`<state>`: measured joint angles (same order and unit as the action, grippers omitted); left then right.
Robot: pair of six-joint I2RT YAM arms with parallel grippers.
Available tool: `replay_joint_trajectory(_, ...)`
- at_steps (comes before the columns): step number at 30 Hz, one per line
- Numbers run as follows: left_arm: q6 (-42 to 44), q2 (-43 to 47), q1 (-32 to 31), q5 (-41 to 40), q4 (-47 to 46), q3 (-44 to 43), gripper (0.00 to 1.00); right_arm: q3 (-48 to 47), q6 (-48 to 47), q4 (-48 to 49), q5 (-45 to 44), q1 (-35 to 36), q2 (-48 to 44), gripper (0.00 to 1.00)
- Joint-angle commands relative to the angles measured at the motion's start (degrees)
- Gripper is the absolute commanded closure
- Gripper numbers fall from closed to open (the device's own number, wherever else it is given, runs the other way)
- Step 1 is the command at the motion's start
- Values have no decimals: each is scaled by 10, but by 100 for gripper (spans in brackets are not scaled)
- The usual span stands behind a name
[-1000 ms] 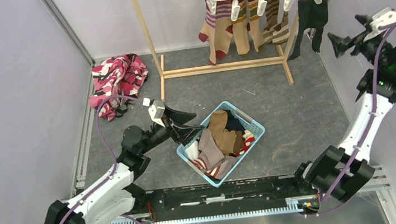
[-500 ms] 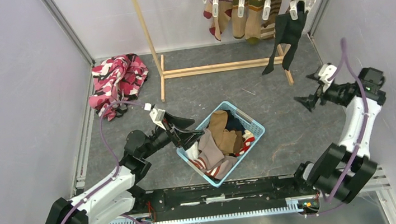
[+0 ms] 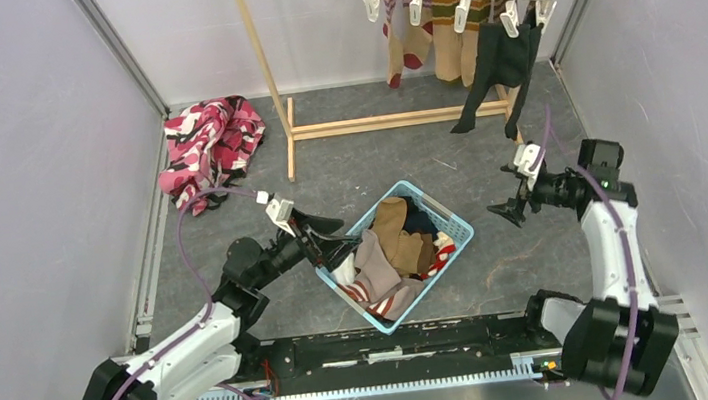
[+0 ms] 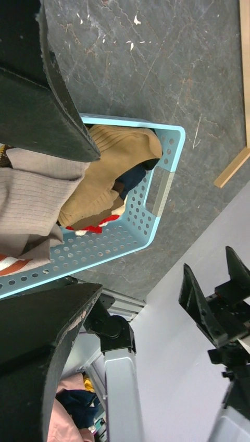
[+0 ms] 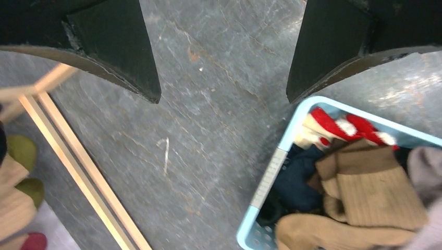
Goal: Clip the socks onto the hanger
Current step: Pick up the sock from the bin.
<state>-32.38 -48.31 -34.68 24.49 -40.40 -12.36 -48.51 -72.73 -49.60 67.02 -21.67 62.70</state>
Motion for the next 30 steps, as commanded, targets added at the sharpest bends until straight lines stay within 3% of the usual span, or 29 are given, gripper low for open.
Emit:
replay_joint_trajectory(1, -1, 15, 3, -11, -27, -6, 9, 73, 284, 308, -128, 29, -83, 2)
replay_joint_trajectory(6, 39, -5, 3, -14, -28, -30, 10, 77, 311, 330, -134, 59, -86, 2)
replay_joint_trajectory(13, 36, -43, 3, -1, -43, -34, 11, 94, 311, 341, -238, 119, -126, 2)
replay_joint_trajectory(19, 38, -13, 3, 0, 0, -32, 11, 126, 269, 344, -344, 156, -166, 2)
replay_joint_trajectory(22, 38, 6, 3, 0, 42, -37, 11, 127, 263, 314, -304, 161, -177, 2)
replay_joint_trajectory(27, 12, -1, 2, 12, 145, -71, 14, 99, 197, 195, -159, 198, -144, 2)
replay_joint_trajectory(30, 10, -10, -15, 2, 216, -103, 16, 97, 181, 168, -161, 243, -111, 2)
